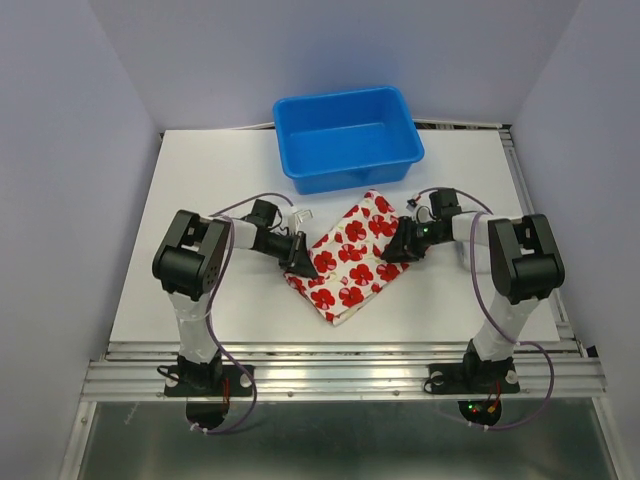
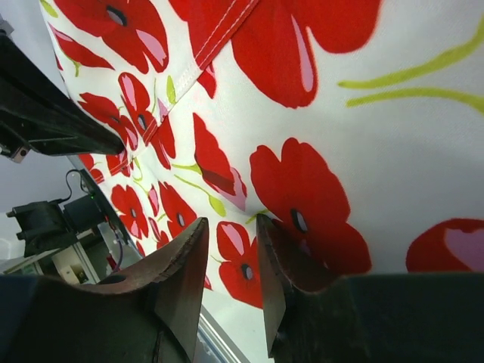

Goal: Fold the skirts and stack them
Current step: Fold the skirt

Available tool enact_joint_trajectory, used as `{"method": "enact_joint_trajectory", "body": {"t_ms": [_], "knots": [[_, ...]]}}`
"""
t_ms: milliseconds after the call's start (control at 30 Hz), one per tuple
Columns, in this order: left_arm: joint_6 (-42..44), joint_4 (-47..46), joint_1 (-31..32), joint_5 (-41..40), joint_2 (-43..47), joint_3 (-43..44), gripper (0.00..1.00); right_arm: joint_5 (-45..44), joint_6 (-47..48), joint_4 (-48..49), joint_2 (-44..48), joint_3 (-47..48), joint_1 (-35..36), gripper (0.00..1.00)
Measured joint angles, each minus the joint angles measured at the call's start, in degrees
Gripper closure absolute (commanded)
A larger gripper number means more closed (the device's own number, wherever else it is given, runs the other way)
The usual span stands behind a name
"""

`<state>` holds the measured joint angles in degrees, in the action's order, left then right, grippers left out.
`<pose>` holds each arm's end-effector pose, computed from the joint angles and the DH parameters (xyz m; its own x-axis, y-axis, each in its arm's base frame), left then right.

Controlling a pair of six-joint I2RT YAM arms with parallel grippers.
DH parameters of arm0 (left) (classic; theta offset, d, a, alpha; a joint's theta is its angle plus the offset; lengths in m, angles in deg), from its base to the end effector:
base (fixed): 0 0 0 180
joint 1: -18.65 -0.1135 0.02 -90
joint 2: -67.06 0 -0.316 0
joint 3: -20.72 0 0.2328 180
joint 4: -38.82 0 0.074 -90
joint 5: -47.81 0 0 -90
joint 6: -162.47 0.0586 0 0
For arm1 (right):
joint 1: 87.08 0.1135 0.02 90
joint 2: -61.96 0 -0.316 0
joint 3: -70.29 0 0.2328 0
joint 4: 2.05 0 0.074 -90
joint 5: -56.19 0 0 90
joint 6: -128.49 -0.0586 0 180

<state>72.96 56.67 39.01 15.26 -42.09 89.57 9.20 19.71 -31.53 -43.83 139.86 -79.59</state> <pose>0.3174 -0.1705 0.1718 -0.7912 0.2985 -0.5338 0.6110 0.3471 -0.7115 0.3338 0.0842 0.1735 -0.9758 0.1091 -0.1895 -0.0628 0.6900 0.7211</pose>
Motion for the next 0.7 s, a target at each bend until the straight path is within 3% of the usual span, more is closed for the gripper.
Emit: {"method": "enact_joint_trajectory", "body": {"t_ms": [333, 567, 700], "knots": [[-4.22, -0.96, -3.61, 4.48, -2.78, -0.02, 0.92, -0.94, 1.31, -2.19, -0.96, 2.29, 0.17, 0.61], [-0.57, 0.13, -4.0, 4.92, 9.18, -3.32, 0.91, -1.53, 2.97, -2.99, -1.11, 3.13, 0.22, 0.61], [-0.31, -0.74, -4.13, 5.49, 11.21, -3.3, 0.94, -1.53, 3.65, -3.08, -1.11, 3.17, 0.22, 0.61]]}}
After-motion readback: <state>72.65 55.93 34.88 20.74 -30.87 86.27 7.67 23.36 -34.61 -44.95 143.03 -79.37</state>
